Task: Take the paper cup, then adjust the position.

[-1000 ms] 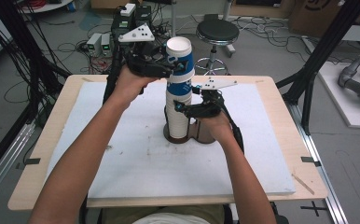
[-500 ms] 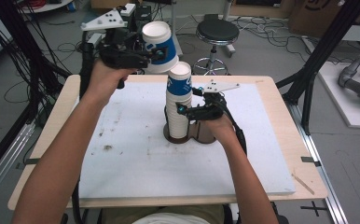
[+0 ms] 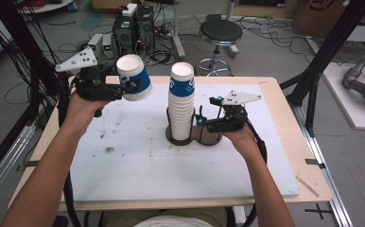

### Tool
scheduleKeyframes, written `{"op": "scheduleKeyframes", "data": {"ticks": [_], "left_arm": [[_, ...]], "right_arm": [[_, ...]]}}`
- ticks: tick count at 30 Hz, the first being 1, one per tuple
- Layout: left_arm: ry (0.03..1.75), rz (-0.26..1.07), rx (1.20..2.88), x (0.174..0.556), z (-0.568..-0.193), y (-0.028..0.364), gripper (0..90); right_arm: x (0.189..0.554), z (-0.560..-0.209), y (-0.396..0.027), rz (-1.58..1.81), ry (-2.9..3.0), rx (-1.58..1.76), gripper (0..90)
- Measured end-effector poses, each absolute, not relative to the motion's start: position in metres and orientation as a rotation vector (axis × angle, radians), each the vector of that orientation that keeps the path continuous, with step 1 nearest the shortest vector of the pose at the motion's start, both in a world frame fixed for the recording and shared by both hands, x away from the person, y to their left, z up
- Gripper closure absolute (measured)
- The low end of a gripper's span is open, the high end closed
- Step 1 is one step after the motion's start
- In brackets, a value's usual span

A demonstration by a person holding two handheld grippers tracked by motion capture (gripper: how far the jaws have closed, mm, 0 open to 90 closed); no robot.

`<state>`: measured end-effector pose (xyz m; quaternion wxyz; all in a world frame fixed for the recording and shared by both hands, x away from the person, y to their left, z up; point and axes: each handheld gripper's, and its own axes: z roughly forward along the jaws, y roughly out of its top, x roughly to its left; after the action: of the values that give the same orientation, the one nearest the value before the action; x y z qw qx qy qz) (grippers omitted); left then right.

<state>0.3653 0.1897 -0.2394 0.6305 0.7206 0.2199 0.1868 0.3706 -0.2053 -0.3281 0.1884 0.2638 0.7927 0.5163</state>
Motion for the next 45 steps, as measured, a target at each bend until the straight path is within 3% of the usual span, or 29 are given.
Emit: {"op": "scheduleKeyframes", "data": {"ticks": [20, 45], "left_arm": [[0.521, 0.391, 1.701, 0.346, -0.318, 0.176, 28.0], [0.513, 0.333, 1.717, 0.34, -0.331, 0.162, 27.3]], "right_arm": [[0.351, -0.36, -0.224, 1.487, 2.188, 0.765, 14.6], [0.345, -0.359, -0.217, 1.544, 2.191, 0.688, 14.6]]}}
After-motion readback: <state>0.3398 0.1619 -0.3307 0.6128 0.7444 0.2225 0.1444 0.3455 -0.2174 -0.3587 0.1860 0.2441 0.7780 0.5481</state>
